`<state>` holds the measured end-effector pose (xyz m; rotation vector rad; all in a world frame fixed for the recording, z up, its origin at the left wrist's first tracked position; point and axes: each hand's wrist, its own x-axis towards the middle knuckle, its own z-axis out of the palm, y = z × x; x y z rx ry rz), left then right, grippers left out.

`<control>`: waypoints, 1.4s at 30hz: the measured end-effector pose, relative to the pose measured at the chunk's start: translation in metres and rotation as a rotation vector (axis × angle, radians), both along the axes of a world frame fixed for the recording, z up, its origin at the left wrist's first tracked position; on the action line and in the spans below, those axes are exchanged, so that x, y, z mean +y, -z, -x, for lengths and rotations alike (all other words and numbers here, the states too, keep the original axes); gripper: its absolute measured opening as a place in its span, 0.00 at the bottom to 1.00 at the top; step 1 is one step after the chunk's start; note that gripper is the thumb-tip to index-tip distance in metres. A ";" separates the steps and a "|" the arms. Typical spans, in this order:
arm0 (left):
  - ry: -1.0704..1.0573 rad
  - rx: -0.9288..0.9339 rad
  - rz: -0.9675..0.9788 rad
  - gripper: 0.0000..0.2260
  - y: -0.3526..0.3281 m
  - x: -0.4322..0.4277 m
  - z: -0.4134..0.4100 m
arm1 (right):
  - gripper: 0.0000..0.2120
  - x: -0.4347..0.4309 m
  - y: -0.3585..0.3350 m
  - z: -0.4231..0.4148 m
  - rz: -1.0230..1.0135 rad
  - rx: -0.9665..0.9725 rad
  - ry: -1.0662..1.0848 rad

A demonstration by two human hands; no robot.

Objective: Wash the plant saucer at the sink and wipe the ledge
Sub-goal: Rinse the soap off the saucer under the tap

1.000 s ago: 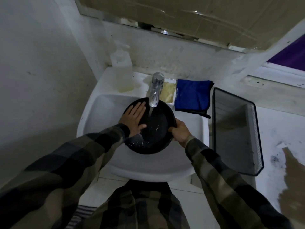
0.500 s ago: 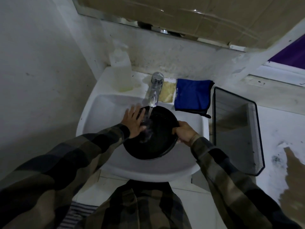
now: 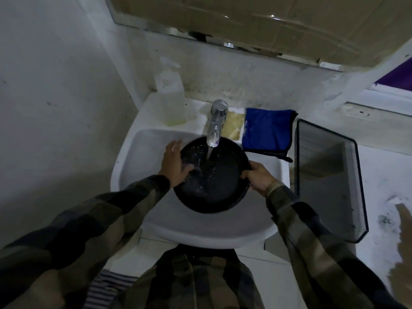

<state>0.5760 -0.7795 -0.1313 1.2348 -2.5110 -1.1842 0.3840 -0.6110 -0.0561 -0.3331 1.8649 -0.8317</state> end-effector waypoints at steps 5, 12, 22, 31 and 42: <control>-0.538 0.221 -0.926 0.12 -0.015 0.000 -0.018 | 0.20 -0.009 0.007 -0.008 0.026 -0.009 -0.013; -0.733 0.315 -0.863 0.16 -0.019 0.003 -0.031 | 0.40 -0.035 0.027 -0.080 -0.086 1.014 -0.515; -0.770 0.248 -0.547 0.17 -0.034 0.007 -0.039 | 0.37 -0.056 0.052 -0.095 -0.203 0.884 -0.924; -0.763 0.275 -0.575 0.19 -0.049 0.033 -0.016 | 0.38 -0.086 0.039 -0.095 0.054 0.896 -0.966; -0.804 0.276 -0.563 0.21 -0.049 0.016 -0.031 | 0.35 -0.054 0.045 -0.062 0.088 1.010 -1.141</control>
